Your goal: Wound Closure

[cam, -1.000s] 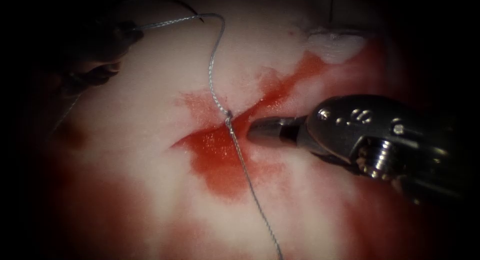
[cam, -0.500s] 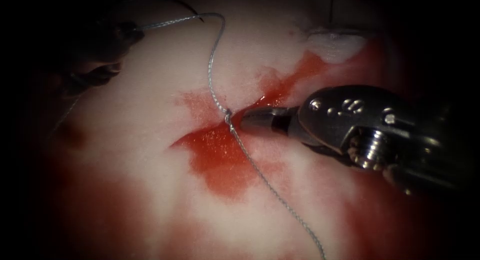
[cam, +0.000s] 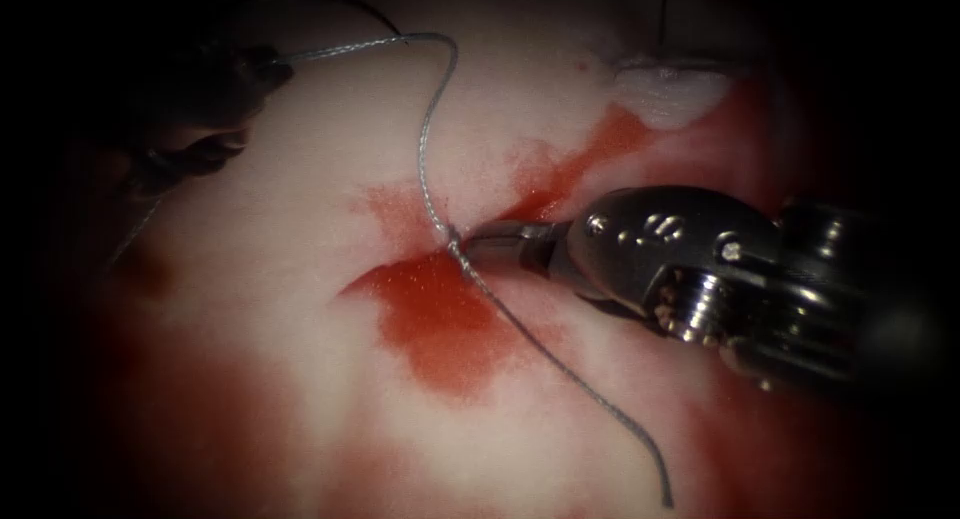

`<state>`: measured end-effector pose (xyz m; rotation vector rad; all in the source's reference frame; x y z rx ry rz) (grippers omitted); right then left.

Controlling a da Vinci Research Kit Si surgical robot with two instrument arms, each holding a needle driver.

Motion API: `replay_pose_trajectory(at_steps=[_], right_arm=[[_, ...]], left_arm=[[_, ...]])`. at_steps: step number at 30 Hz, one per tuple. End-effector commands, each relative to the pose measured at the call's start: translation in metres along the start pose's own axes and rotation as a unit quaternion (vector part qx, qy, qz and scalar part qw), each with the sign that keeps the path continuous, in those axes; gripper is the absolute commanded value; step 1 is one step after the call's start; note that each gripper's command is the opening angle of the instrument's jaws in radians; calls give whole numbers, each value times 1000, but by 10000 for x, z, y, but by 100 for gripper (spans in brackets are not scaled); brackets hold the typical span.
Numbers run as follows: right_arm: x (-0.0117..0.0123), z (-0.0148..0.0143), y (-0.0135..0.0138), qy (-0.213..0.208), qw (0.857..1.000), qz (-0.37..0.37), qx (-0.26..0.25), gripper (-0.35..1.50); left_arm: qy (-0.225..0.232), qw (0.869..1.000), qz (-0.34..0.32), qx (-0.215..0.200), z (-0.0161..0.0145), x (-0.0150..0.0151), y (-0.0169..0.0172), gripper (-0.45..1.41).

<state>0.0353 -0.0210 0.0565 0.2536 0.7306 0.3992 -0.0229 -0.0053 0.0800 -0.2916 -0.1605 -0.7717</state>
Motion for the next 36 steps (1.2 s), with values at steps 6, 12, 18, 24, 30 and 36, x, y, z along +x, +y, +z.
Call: replay_pose_trajectory(at_steps=[6, 12, 18, 24, 30, 36], right_arm=[[12, 12, -1, 0, 1000, -5, 11, -35], [23, -5, 10, 11, 1000, -5, 1, -35], [38, -51, 14, 22, 1000, -13, -3, -35], [33, -86, 21, 20, 997, 69, -23, 89], [7, -66, 1, -81, 967, 242, 2, 88], [12, -46, -9, -85, 942, 324, -4, 88]], left_arm=[[-3, 1000, -2, -1, 0, -12, 5, -45], [-3, 1000, -2, -1, 0, -12, 5, -45], [3, 1000, 3, -8, 2, -10, 10, -45], [7, 1000, 7, -12, 3, -8, 13, -45], [7, 1000, 6, -13, 6, -10, 13, -45], [0, 1000, 4, -24, 20, -16, 19, -45]])
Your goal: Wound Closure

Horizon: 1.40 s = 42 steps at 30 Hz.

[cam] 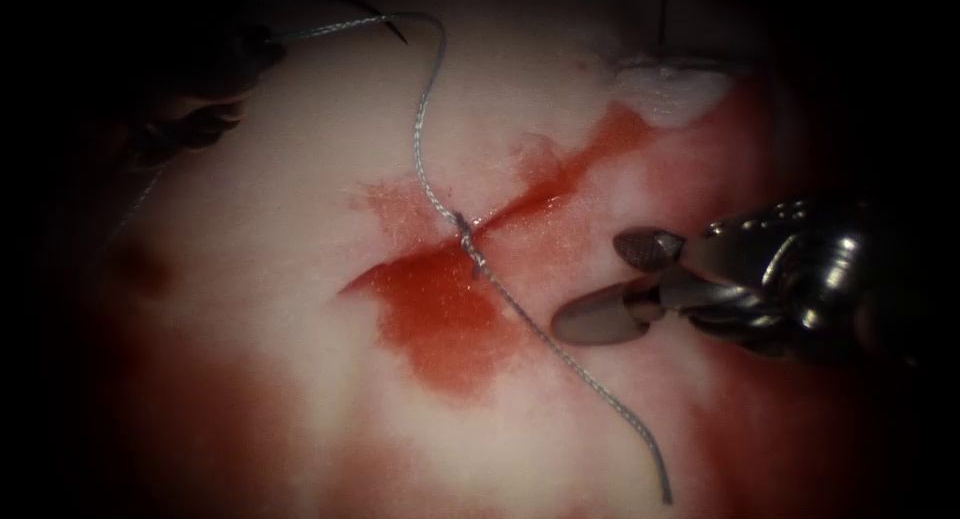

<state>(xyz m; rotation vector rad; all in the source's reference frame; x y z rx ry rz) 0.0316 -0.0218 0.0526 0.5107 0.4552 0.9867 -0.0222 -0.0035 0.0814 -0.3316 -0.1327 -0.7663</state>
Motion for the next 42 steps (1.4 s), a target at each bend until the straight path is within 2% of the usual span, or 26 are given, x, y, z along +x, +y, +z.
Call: replay_pose_trajectory(at_steps=[1, 5, 8, 10, 12, 15, 16, 17, 18, 19, 21, 25, 30, 35, 36, 39, 41, 42], right_arm=[[16, 7, -10, -6, 1000, 13, 6, 88], [17, 18, -19, -31, 999, 35, 26, 89], [23, 13, -25, -26, 998, 50, 41, 86], [27, 10, -27, -22, 997, 56, 47, 76], [26, 9, -25, -24, 997, 54, 47, 84], [26, 7, -24, -24, 997, 54, 48, 84], [27, 5, -25, -26, 997, 55, 49, 88], [28, 3, -25, -27, 997, 55, 50, 88], [28, 1, -26, -27, 997, 56, 50, 88], [28, 1, -26, -27, 997, 56, 51, 88], [27, 0, -27, -28, 997, 55, 51, 89], [26, -3, -28, -29, 997, 54, 53, 89], [25, -3, -28, -30, 997, 54, 53, 89], [24, -4, -29, -30, 997, 53, 54, 89], [24, -4, -30, -30, 997, 53, 54, 89], [23, -4, -31, -30, 997, 53, 54, 91], [23, -4, -31, -31, 997, 53, 54, 91], [24, -4, -31, -31, 997, 53, 54, 91]], left_arm=[[-7, 1000, 1, -5, 5, -13, 6, -45], [-7, 1000, 11, -20, 25, -9, 4, -45], [-8, 1000, 16, -23, 33, -3, 2, -45], [0, 1000, 16, -17, 35, -1, 1, -45], [3, 1000, 16, -14, 34, 1, 1, -45], [9, 1000, 16, -11, 33, 0, 0, -45], [7, 1000, 15, -1, 33, -1, 0, -13], [6, 1000, 13, 17, 33, -2, 0, 66], [4, 1000, -2, 24, 32, -2, 1, 72], [4, 1000, -7, 29, 30, -1, 1, 67], [7, 999, -27, 37, 27, 0, 1, 69], [-2, 995, -76, 69, 12, 1, 10, 84], [-10, 983, -153, 104, 0, 1, 13, 76], [-10, 981, -142, 129, 6, 5, 3, 56], [-10, 981, -139, 133, 8, 6, 2, 42], [9, 982, -132, 134, 10, 13, 2, -22], [30, 980, -128, 150, 9, 18, 4, -45], [43, 978, -127, 159, 9, 20, 5, -45]])
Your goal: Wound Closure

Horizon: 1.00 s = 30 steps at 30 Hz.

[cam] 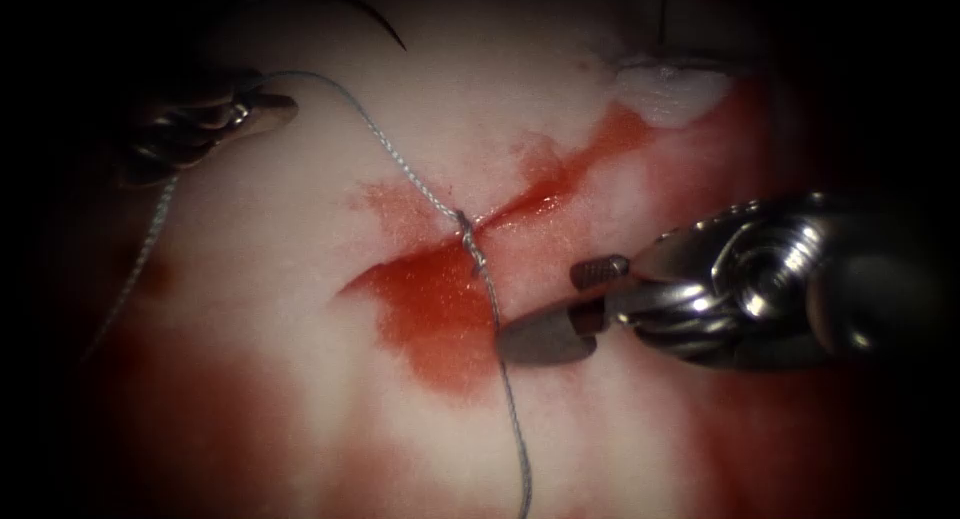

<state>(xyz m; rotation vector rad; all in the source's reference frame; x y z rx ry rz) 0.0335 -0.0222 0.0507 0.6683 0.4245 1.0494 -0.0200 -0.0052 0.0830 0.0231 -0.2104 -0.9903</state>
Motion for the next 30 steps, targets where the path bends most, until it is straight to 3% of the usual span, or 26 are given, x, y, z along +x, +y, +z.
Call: replay_pose_trajectory(at_steps=[1, 3, 10, 20, 22, 24, 26, 30], right_arm=[[14, -1, -7, 3, 1000, -1, 1, 91], [15, -1, -7, 3, 1000, -1, 1, 91], [14, -3, -10, 2, 1000, 0, 2, 91], [21, 8, -25, 5, 1000, 13, -1, 86], [23, 13, -30, 7, 1000, 21, -3, 78], [22, 21, -33, 6, 999, 32, -10, 56], [19, 28, -34, 2, 999, 37, -17, 52], [6, 41, -28, -14, 999, 34, -40, 64]], left_arm=[[12, 1000, -2, 7, -3, -10, 3, -45], [37, 999, -2, 20, -5, -5, 7, -45], [32, 999, -5, 38, -5, -6, 7, -45], [29, 999, -10, 28, 8, -17, 14, -45], [26, 999, -10, 26, 10, -18, 14, -45], [22, 999, -10, 24, 11, -20, 13, -45], [15, 1000, -12, 21, 12, -23, 13, -45], [-1, 1000, -12, 13, 14, -31, 12, -45]])
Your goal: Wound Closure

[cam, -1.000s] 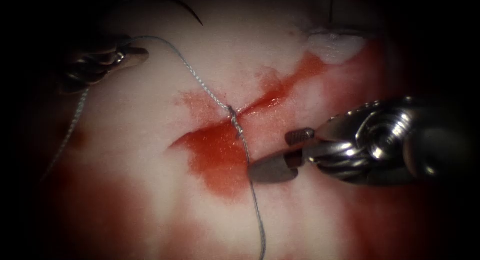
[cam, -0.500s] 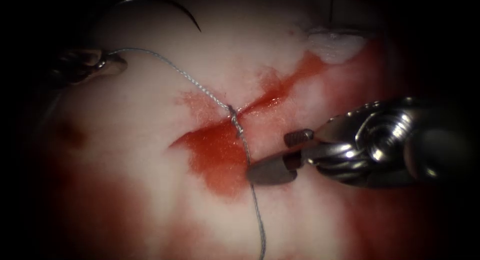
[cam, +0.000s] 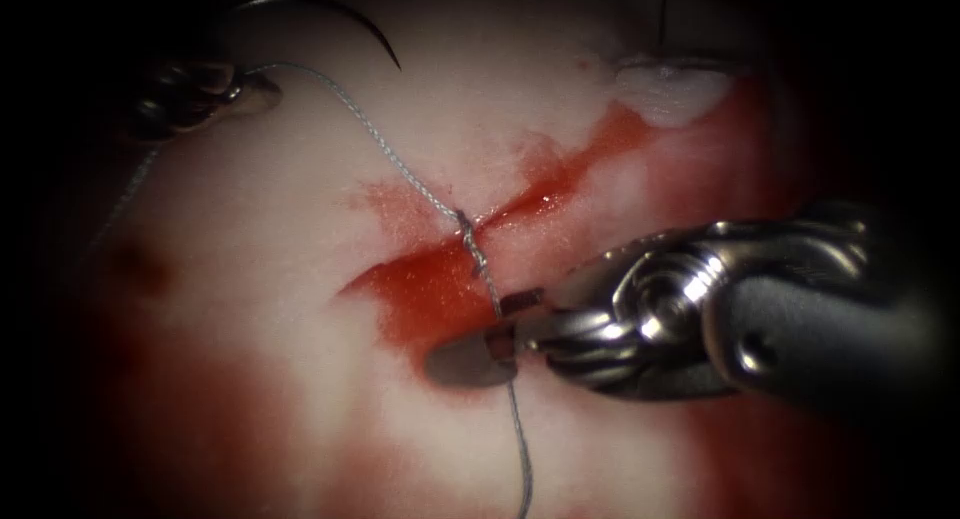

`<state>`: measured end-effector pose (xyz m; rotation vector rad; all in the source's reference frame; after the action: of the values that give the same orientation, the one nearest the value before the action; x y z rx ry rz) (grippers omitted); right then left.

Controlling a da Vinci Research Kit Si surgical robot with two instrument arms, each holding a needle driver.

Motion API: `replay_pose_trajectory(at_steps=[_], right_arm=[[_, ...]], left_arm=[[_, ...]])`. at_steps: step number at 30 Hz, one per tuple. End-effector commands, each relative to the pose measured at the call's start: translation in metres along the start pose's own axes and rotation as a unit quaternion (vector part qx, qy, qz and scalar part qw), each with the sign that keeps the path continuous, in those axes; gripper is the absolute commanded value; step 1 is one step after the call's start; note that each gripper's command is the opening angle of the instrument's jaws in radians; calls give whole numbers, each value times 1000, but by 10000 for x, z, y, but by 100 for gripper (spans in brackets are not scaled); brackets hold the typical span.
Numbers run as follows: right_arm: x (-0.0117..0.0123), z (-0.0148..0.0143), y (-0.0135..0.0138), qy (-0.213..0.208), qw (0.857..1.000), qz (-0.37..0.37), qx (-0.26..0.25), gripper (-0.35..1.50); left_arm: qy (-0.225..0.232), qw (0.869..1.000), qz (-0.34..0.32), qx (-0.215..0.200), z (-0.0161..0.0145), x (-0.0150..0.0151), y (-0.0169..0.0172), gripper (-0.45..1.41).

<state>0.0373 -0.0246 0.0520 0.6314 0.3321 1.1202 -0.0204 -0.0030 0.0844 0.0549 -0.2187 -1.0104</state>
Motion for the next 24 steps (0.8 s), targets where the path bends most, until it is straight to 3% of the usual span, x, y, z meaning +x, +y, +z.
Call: replay_pose_trajectory(at_steps=[1, 5, 8, 11, 13, 24], right_arm=[[9, 1, -5, -2, 1000, -4, -4, 61], [9, -1, -2, -20, 1000, -3, -21, 44], [11, -8, 0, -20, 999, -3, -25, 46], [12, -15, 2, -11, 999, -4, -35, 12], [12, -16, 3, -5, 999, -4, -54, -32], [13, -28, 0, -25, 999, -21, -31, -35]], left_arm=[[-6, 1000, -1, -2, -1, -15, 0, -45], [-8, 1000, -2, -5, 1, -17, -2, -45], [-13, 1000, -2, -7, 2, -19, -2, -45], [-16, 1000, -1, -8, 2, -20, -2, -45], [-18, 1000, -1, -9, 2, -21, -1, -45], [-42, 997, 4, -62, 9, -30, 8, -45]])
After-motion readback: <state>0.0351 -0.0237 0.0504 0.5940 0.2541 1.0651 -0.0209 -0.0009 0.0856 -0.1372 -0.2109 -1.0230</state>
